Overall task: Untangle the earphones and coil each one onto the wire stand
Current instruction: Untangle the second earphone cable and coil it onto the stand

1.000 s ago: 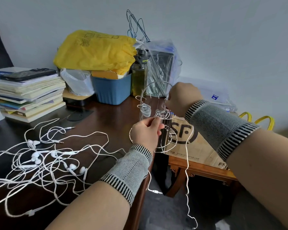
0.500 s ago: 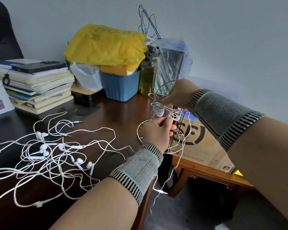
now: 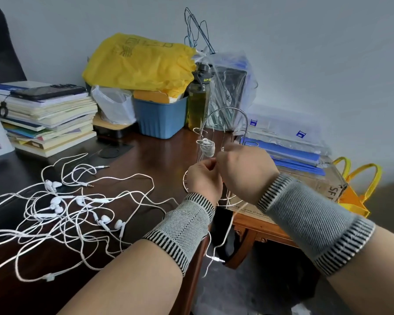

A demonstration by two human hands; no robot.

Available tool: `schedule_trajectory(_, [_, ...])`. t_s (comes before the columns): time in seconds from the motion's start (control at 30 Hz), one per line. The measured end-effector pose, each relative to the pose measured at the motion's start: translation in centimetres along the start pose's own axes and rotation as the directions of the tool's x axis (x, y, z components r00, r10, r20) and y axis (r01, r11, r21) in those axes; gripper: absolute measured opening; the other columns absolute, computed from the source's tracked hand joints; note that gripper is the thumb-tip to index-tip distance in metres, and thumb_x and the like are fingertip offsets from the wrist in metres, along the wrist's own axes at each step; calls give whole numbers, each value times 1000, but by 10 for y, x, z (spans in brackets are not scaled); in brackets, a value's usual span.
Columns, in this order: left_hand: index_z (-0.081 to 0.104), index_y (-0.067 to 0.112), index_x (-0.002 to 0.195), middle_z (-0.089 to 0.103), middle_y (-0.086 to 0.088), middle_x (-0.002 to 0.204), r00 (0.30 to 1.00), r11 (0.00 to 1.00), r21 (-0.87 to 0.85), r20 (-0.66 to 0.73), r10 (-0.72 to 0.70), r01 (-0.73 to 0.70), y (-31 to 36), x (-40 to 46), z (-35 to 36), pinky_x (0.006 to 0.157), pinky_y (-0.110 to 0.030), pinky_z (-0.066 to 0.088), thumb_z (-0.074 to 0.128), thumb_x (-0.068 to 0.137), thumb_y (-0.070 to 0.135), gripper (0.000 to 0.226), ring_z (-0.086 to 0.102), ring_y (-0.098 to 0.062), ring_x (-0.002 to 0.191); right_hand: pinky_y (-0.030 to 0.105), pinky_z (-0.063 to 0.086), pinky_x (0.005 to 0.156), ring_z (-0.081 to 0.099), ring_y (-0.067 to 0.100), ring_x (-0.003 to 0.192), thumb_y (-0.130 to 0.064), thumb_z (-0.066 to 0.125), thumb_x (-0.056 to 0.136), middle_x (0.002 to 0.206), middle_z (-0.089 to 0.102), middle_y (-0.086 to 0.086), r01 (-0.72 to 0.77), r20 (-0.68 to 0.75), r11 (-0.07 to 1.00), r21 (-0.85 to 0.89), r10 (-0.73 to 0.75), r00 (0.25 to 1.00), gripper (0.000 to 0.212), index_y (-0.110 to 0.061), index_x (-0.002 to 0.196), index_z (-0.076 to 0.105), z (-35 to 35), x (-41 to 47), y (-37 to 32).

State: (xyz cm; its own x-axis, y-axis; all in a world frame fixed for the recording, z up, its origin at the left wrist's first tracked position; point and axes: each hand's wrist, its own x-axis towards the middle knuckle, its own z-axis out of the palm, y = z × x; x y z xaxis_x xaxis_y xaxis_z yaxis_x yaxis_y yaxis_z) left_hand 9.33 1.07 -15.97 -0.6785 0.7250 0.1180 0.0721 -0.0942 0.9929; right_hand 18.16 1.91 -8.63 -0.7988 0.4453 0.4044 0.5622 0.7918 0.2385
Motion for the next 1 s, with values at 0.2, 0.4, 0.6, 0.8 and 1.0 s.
schedule_trajectory(0.2, [75,14,89,71,1,69,998,997,-54,14,53,-52,3,-5,-1,56,-28,54,62,94,20,15,61,-8,54,18,37,57,55,9,57,-13,61,91,74,65,-5,-237,-121,849,473,329,936,17,-18,97,76,30,-27,24])
schedule_trajectory(0.4, [67,29,83,73,10,69,999,996,-80,19,48,-46,7,-8,-1,52,-21,46,63,93,23,12,54,3,47,27,49,59,52,9,53,-15,65,88,69,66,-3,-478,201,432,765,544,815,10,-12,91,75,41,-26,46])
schedule_trajectory(0.6, [68,29,76,74,8,70,999,996,-82,11,43,-42,7,-9,-1,52,-22,44,66,90,26,15,53,1,48,33,51,62,53,11,55,-22,70,84,66,67,0,-536,261,385,751,573,777,9,-21,75,71,48,-19,50])
schedule_trajectory(0.8, [69,27,78,73,7,69,999,995,-94,-36,14,-17,9,-7,-2,53,-19,45,66,90,29,13,54,4,47,25,40,48,47,9,47,-18,71,84,66,66,7,-579,477,92,810,469,743,14,-5,79,70,49,-41,64])
schedule_trajectory(1.0, [68,28,77,73,7,68,997,991,-132,-78,-19,8,7,-1,-6,54,-22,44,67,90,29,13,54,4,46,19,29,41,34,10,48,-10,70,76,61,47,3,-551,585,-213,806,422,692,19,4,86,63,39,-63,89])
